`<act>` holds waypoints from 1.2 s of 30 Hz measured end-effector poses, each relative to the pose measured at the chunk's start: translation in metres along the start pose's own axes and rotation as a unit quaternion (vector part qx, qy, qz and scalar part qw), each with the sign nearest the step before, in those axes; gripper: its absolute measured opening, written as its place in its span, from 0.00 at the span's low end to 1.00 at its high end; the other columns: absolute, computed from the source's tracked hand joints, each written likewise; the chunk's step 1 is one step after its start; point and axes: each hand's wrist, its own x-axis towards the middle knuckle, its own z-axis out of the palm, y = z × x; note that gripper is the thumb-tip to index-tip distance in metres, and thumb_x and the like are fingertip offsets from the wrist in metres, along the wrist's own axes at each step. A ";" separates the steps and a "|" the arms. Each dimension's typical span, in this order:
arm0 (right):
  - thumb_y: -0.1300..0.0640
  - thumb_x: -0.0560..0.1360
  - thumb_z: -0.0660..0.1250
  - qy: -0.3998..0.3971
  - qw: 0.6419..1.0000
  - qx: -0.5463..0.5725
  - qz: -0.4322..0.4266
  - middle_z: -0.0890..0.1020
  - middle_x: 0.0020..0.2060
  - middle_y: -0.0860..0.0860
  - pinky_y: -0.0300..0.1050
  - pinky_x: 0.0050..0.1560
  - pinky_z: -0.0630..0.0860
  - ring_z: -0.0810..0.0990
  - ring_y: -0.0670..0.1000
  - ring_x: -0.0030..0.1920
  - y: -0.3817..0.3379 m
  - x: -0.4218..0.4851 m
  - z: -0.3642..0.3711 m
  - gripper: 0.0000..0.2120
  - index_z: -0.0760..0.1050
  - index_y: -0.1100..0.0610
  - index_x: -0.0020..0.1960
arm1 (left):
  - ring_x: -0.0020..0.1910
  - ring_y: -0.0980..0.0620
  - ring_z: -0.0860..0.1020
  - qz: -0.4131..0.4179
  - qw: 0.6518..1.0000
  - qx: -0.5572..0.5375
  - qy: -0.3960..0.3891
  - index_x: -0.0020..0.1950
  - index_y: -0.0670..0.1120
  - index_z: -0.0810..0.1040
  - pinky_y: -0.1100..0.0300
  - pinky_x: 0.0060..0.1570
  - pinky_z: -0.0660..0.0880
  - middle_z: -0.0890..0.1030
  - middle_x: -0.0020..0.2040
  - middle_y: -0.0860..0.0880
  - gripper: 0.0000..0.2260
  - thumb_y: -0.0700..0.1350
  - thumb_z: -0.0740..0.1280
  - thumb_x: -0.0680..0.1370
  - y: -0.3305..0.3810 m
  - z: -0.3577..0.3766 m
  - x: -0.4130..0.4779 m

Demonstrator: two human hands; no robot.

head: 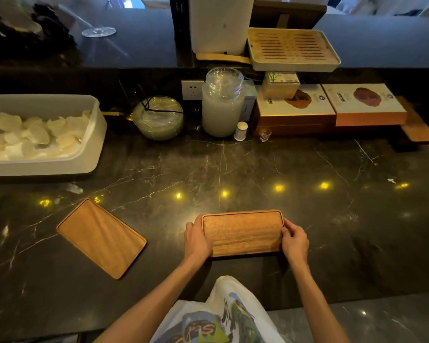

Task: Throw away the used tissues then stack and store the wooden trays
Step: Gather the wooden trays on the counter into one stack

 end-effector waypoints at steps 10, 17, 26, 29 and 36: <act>0.61 0.79 0.61 0.003 0.999 -0.036 0.000 0.74 0.66 0.58 0.57 0.67 0.70 0.73 0.59 0.65 -0.012 -0.014 0.002 0.19 0.71 0.57 0.70 | 0.64 0.45 0.75 -0.036 0.994 -0.087 -0.048 0.71 0.44 0.70 0.51 0.64 0.74 0.75 0.66 0.41 0.18 0.40 0.62 0.80 -0.013 -0.011 0.007; 0.57 0.80 0.60 -0.208 0.973 -0.006 -0.103 0.79 0.58 0.51 0.52 0.58 0.77 0.78 0.51 0.57 -0.099 -0.083 0.064 0.13 0.75 0.49 0.63 | 0.61 0.46 0.76 -0.082 0.991 -0.083 0.064 0.69 0.41 0.72 0.50 0.61 0.76 0.77 0.65 0.42 0.17 0.35 0.60 0.80 -0.074 -0.144 0.049; 0.53 0.82 0.57 -0.523 0.837 -0.136 -0.090 0.82 0.38 0.48 0.36 0.37 0.73 0.78 0.44 0.34 -0.119 -0.185 0.195 0.13 0.78 0.56 0.55 | 0.65 0.38 0.73 -0.177 0.964 0.159 0.119 0.70 0.45 0.69 0.41 0.65 0.72 0.73 0.65 0.38 0.20 0.46 0.65 0.79 -0.156 -0.271 0.064; 0.50 0.80 0.60 -0.497 0.842 -0.200 -0.065 0.80 0.40 0.54 0.47 0.45 0.74 0.79 0.51 0.41 -0.111 -0.197 0.224 0.13 0.76 0.56 0.43 | 0.67 0.38 0.70 -0.191 0.964 0.161 0.092 0.74 0.47 0.65 0.41 0.67 0.70 0.69 0.68 0.39 0.26 0.43 0.67 0.77 -0.169 -0.272 0.069; 0.56 0.79 0.63 -0.484 0.866 -0.121 0.034 0.81 0.42 0.53 0.45 0.49 0.79 0.80 0.49 0.43 -0.101 -0.203 0.231 0.05 0.75 0.55 0.45 | 0.68 0.40 0.65 -0.191 0.962 0.138 0.135 0.71 0.45 0.66 0.43 0.67 0.70 0.66 0.68 0.41 0.30 0.39 0.73 0.71 -0.182 -0.257 0.062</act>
